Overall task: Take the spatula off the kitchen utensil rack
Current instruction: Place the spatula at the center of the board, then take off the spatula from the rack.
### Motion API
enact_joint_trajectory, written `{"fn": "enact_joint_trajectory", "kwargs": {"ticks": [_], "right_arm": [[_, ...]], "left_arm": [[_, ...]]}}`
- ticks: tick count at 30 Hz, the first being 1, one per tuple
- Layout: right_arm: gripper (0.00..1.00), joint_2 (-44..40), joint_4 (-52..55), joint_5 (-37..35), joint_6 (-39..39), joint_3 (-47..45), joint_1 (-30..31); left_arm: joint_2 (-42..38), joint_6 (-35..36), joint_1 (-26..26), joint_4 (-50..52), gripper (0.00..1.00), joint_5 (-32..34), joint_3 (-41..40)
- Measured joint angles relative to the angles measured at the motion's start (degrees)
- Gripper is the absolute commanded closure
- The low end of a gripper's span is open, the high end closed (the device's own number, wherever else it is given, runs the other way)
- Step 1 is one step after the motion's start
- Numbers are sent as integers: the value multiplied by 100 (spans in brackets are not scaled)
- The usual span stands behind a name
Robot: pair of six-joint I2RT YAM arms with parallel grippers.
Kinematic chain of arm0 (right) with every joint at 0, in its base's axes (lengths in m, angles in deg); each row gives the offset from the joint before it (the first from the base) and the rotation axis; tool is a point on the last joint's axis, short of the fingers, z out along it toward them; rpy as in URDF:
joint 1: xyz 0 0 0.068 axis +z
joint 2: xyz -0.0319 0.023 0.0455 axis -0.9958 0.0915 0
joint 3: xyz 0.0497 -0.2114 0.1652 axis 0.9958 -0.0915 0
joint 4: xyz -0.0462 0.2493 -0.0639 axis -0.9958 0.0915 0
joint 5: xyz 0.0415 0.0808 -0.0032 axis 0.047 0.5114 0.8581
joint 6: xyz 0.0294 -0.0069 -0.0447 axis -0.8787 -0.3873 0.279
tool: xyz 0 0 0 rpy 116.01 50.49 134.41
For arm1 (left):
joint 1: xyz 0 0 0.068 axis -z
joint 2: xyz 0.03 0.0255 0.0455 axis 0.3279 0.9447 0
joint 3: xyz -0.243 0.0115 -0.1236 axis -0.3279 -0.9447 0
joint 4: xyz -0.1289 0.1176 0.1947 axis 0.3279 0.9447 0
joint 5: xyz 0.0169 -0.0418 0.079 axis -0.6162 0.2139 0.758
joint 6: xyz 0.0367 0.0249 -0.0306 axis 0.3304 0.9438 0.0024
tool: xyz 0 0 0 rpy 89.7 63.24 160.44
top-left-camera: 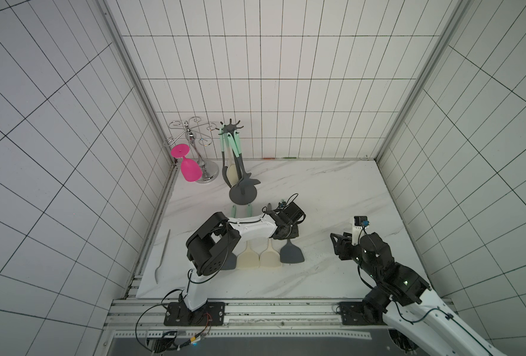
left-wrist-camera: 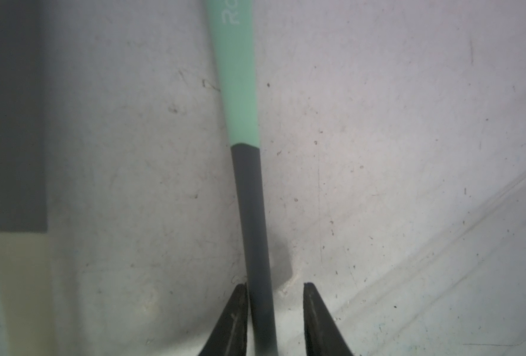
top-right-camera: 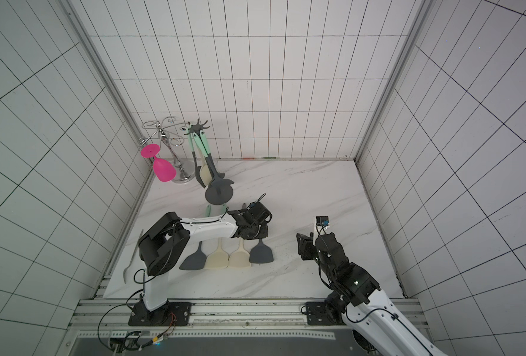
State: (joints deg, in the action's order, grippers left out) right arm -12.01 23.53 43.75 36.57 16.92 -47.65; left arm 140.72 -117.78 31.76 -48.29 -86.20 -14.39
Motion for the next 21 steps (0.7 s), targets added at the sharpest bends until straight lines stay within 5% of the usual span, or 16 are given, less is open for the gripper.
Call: {"fn": "enact_joint_trajectory", "kwargs": {"ticks": [14,21], "right_arm": [[43,437,-216,48,68,7,0],[43,1405,-461,219,160,452,0]], "left_arm": [[-1377,730,-105,584,68,728,59],[-2691,1338,-1429,468,66,671,-35]]}}
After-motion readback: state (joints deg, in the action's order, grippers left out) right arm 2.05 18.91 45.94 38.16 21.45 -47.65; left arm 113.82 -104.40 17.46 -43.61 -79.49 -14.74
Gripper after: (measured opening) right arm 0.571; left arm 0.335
